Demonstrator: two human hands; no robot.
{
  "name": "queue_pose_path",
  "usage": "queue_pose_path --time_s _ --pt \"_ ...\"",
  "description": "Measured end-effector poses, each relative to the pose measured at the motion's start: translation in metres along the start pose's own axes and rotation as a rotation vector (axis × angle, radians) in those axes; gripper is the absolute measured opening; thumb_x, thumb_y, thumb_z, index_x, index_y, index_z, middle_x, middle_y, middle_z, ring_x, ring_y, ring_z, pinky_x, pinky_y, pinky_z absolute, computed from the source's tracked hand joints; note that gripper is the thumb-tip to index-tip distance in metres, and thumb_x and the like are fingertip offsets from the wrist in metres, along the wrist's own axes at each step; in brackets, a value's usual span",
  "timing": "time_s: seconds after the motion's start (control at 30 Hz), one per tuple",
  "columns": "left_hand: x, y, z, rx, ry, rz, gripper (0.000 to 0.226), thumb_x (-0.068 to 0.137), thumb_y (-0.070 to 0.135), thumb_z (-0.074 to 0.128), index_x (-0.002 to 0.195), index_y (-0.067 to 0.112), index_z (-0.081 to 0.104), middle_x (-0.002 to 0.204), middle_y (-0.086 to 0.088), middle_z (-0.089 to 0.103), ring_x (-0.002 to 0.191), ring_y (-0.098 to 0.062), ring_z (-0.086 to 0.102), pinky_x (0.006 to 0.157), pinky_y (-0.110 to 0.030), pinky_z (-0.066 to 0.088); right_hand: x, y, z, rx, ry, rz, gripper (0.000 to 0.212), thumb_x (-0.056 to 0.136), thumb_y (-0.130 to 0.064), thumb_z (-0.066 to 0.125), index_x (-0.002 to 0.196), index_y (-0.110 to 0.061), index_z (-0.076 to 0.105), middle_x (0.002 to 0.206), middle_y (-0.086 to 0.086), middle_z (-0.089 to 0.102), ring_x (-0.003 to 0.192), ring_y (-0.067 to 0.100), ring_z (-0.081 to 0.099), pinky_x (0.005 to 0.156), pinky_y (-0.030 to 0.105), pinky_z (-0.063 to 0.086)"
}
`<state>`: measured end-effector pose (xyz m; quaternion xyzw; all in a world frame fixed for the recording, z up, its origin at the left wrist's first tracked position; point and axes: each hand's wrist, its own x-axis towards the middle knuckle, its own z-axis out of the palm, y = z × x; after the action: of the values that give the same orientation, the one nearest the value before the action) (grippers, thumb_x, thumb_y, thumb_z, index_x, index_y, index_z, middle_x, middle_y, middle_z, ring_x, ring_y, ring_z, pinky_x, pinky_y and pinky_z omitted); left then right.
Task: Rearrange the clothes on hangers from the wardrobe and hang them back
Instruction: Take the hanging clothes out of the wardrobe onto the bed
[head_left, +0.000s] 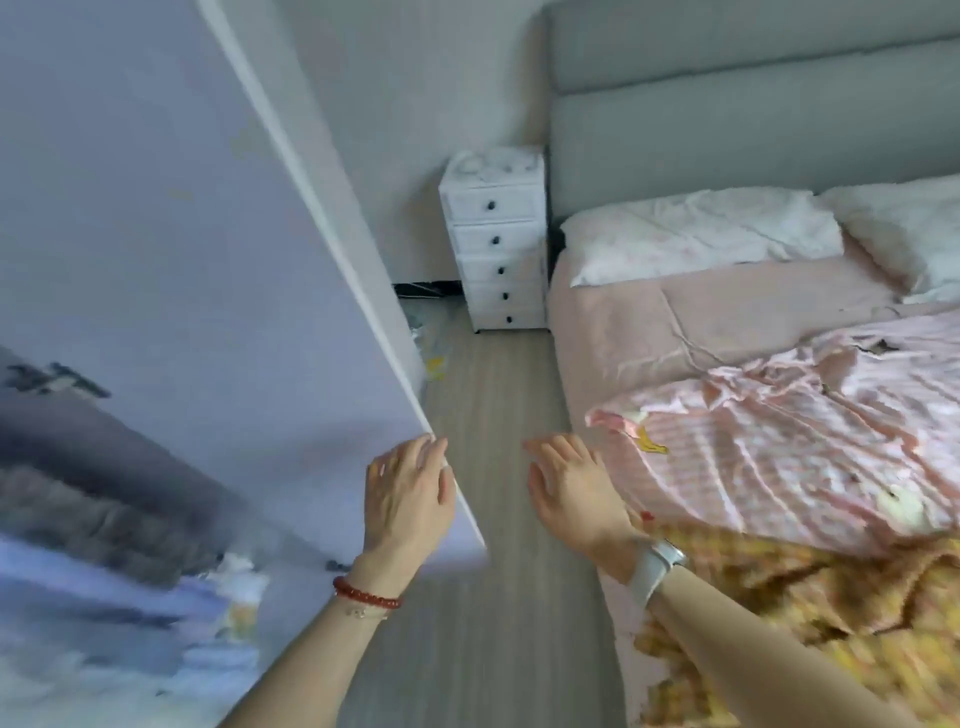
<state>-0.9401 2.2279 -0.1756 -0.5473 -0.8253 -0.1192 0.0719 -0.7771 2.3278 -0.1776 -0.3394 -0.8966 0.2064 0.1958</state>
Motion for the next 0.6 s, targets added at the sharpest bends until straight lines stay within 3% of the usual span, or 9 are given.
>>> queue_pose_path --time_s 0.2,0.37,0.6 --pt "-0.083 -0.168 -0.091 0.128 0.236 -0.350 0.038 0.079 0.024 0.038 0.096 0.009 0.068 0.095 -0.007 0.068 0.082 -0.026 0.066 0.072 -0.039 0.051 0.049 -0.177 0.073 0.162 -0.108 -0.333 0.044 0.082 -0.029 0.032 0.104 -0.010 0.066 0.101 0.006 0.067 0.097 0.028 0.063 0.078 0.038 0.048" --pt "-0.128 -0.261 -0.171 0.283 0.415 -0.526 0.041 0.081 0.027 0.036 0.100 0.008 0.067 0.101 -0.008 0.067 0.088 -0.028 0.064 0.075 -0.041 0.050 0.085 -0.298 0.104 0.252 -0.154 -0.540 0.045 0.085 -0.027 0.032 0.111 -0.006 0.063 0.108 0.011 0.065 0.102 0.033 0.059 0.086 0.043 0.050" --pt "-0.143 -0.355 -0.242 0.480 0.471 -0.695 0.044 0.080 0.029 0.034 0.106 0.010 0.066 0.108 -0.010 0.063 0.099 -0.028 0.061 0.087 -0.043 0.042 0.150 -0.423 0.142 0.398 -0.217 -0.665 0.030 0.093 -0.012 0.043 0.119 -0.008 0.057 0.118 0.012 0.059 0.110 0.031 0.054 0.092 0.037 0.043"
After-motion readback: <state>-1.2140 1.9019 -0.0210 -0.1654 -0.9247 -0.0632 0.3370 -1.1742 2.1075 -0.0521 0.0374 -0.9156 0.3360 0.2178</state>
